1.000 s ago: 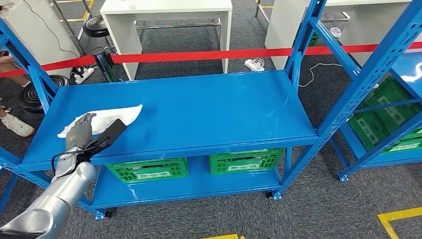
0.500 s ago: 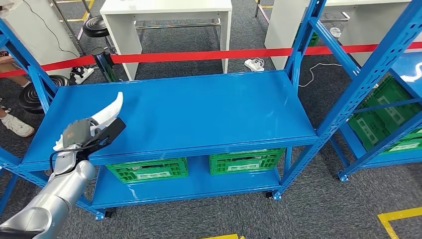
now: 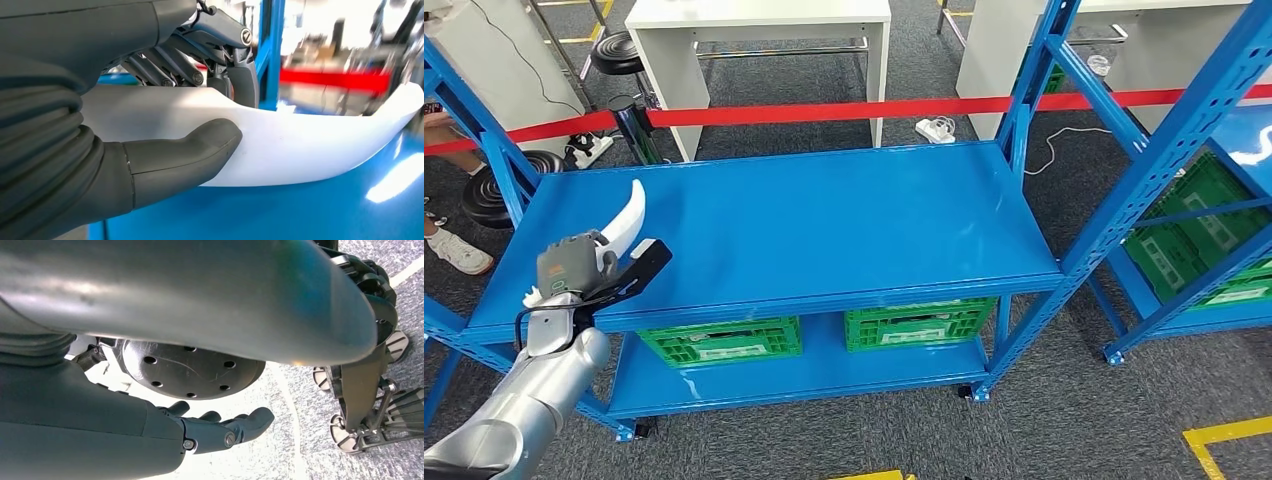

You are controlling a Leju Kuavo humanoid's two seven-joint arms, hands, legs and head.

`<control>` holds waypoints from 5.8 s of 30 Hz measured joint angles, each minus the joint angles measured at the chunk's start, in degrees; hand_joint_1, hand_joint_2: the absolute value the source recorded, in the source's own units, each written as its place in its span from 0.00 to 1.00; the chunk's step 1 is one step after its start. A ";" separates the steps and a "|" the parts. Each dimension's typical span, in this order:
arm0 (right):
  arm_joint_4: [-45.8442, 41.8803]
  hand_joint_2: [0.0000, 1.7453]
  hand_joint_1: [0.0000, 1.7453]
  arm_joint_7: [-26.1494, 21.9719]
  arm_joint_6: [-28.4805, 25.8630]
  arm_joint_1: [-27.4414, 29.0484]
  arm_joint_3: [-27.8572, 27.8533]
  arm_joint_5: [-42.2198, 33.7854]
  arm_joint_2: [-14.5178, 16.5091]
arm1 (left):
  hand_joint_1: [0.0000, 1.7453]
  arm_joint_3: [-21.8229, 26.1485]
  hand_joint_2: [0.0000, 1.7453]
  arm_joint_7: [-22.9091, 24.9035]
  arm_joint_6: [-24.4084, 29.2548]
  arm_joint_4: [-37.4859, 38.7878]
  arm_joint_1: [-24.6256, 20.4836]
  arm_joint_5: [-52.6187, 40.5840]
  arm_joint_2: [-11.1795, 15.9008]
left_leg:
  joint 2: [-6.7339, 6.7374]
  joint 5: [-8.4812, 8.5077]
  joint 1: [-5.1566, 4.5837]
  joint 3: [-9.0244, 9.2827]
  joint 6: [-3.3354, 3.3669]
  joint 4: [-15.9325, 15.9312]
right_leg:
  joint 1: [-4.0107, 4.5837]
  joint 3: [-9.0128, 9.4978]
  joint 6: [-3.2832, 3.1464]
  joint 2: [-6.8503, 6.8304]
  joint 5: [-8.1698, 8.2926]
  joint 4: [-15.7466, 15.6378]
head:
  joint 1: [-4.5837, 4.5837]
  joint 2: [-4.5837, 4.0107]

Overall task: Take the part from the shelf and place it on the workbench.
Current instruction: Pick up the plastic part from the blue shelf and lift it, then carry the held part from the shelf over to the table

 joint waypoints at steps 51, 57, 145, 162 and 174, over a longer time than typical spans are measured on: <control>0.00 0.00 0.00 -0.01 0.07 -0.27 -0.17 2.86 -0.50 | 1.00 -3.73 1.00 -36.15 -19.25 -63.32 13.87 49.23 -4.20 | 0.00 1.38 0.58 -1.70 -1.08 1.15 | -0.93 1.71 0.53 0.49 -2.55 1.95 | 0.25 0.00; 0.00 0.00 0.00 0.00 0.32 -0.25 -0.17 3.39 -0.40 | 1.00 -3.73 1.00 -36.13 -19.66 -63.83 14.77 48.91 -3.90 | 0.08 -8.22 0.99 -5.91 -2.82 13.70 | -1.05 -0.56 -1.22 0.13 -0.56 1.56 | -0.01 0.00; 0.00 0.00 0.00 -0.36 6.77 -0.51 5.80 13.35 -1.06 | 1.00 2.70 1.00 -36.16 -23.73 -64.32 19.79 49.48 -0.86 | -3.70 -0.43 0.38 -1.35 -1.17 2.22 | -0.88 3.76 -0.06 1.49 -2.10 -0.97 | 0.20 0.00; 0.00 0.00 0.00 -0.31 9.22 -0.53 4.69 9.42 -1.44 | 1.00 3.23 1.00 -36.19 -21.70 -66.65 23.11 50.80 1.33 | 0.83 -1.49 1.20 1.84 0.39 0.01 | -0.97 0.43 2.19 -2.98 -5.89 5.94 | -0.23 0.00; -0.01 0.00 0.00 -0.81 7.32 -0.43 4.28 11.16 -2.13 | 1.00 4.11 1.00 -36.15 -20.07 -70.30 26.03 49.29 1.75 | -7.52 -0.56 1.28 0.05 -1.22 0.59 | -0.55 2.29 0.27 3.09 -2.10 0.30 | -0.04 0.00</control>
